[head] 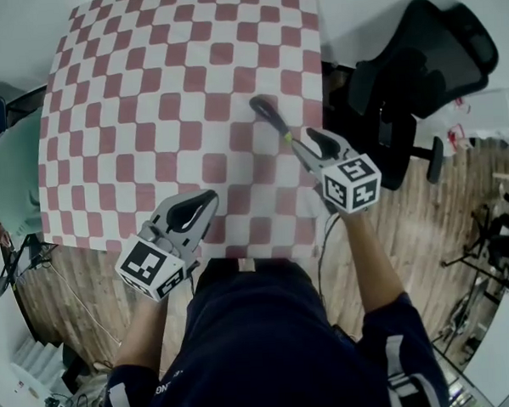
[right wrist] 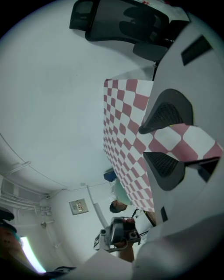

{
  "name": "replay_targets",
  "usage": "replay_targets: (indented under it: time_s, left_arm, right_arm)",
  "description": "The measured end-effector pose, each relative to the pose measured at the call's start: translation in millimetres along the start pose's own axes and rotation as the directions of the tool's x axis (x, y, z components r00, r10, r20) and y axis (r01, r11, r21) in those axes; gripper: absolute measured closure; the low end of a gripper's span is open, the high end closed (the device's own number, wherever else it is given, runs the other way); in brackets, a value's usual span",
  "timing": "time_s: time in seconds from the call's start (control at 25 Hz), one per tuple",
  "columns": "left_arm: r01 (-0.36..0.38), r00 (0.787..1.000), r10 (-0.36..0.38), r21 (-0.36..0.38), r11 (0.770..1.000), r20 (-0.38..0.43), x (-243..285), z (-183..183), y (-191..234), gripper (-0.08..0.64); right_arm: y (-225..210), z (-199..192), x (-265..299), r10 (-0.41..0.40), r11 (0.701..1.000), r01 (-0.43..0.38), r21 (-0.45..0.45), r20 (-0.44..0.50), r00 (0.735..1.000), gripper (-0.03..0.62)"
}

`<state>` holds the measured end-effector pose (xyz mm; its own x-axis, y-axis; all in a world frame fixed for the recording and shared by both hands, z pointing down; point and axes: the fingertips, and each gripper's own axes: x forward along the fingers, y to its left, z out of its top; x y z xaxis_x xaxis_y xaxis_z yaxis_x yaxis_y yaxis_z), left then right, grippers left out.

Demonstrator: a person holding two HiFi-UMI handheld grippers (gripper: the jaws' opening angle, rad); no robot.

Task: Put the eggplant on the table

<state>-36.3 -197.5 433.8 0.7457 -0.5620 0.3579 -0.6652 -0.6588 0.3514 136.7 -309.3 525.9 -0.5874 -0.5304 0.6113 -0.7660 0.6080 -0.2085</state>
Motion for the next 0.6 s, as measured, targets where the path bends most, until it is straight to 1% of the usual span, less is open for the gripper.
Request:
replay_targets:
  time_s: [0.12, 0.2, 0.36, 0.6]
  left_arm:
    - [0.014, 1.000, -0.014, 0.028, 1.000, 0.024, -5, 10, -7, 0.523]
    - [0.024, 0.999, -0.026, 0.044, 0.999, 0.042, -8, 18, -14, 0.523]
    - [0.046, 0.996, -0.051, 0.074, 0.996, 0.068, -14, 27, -30, 0.523]
    - [0.073, 0.993, -0.083, 0.109, 0.991, 0.088, -30, 29, -49, 0.523]
  right_arm:
    - [29, 19, -28, 0.052, 0.997, -0.056, 0.055, 0.072, 0.996, 0.462]
    - [46, 32, -47, 0.069, 0.995, -0.077, 0.064, 0.120, 0.990, 0.488]
    - [78, 57, -85, 0.086, 0.994, -0.097, 0.044, 0.212, 0.973, 0.543]
    - [120, 82, -133, 0.095, 0.995, -0.103, 0.008, 0.321, 0.942, 0.569]
